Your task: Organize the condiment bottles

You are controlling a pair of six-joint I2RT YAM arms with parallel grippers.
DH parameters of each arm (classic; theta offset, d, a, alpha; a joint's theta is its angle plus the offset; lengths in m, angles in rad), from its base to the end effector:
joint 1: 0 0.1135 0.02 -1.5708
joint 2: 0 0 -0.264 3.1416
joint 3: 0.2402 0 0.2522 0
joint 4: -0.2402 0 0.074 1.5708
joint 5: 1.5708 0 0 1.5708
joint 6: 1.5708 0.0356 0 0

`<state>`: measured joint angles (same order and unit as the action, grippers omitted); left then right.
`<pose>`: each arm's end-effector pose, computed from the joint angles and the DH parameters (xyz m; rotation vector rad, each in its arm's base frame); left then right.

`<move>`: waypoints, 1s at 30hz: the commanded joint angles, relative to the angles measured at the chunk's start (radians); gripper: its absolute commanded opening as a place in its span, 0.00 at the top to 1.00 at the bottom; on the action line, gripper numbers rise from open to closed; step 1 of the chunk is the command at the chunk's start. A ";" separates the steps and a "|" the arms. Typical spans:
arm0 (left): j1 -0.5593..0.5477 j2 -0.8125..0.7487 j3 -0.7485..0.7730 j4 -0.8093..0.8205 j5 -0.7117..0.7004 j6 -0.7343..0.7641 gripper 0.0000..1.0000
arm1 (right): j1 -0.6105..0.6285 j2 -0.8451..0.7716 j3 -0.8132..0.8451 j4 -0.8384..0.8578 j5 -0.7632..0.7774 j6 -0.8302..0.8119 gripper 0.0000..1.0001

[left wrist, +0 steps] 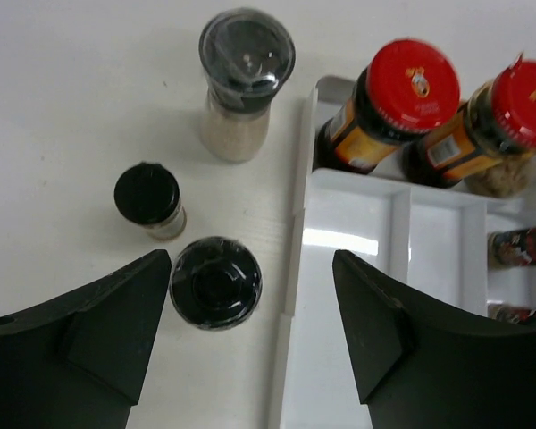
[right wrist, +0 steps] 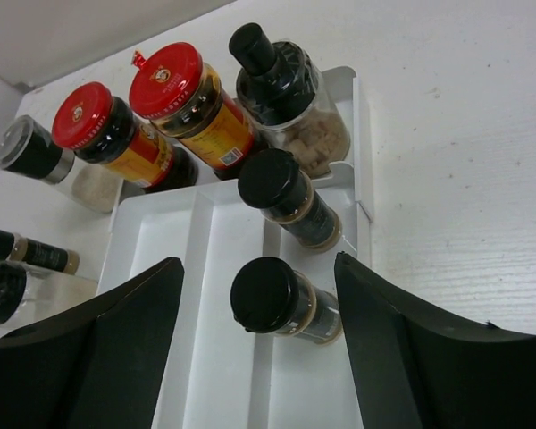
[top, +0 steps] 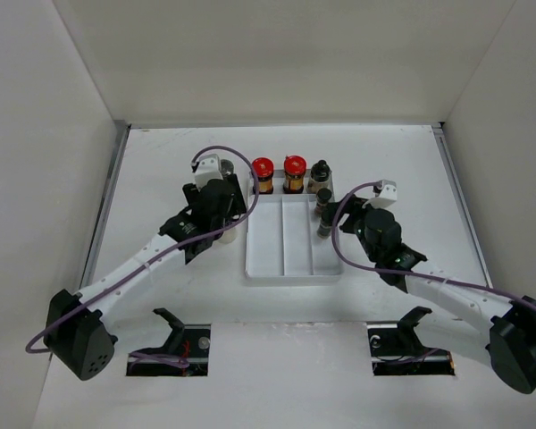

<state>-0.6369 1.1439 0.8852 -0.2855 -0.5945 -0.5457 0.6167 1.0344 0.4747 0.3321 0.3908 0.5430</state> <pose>0.2140 -0.1335 0.2956 -0.2521 2.0003 -0.1190 0.1944 0.1212 0.2371 0.2148 1.7938 0.4817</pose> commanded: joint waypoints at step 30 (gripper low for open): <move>-0.002 0.027 -0.141 0.160 -0.001 0.089 0.63 | 0.008 0.033 0.007 0.097 0.000 -0.008 0.22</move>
<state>-0.6151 1.2789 0.7330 -0.1539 -0.5705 -0.4725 0.6167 1.1069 0.4744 0.3683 0.3908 0.5388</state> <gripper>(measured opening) 0.584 0.782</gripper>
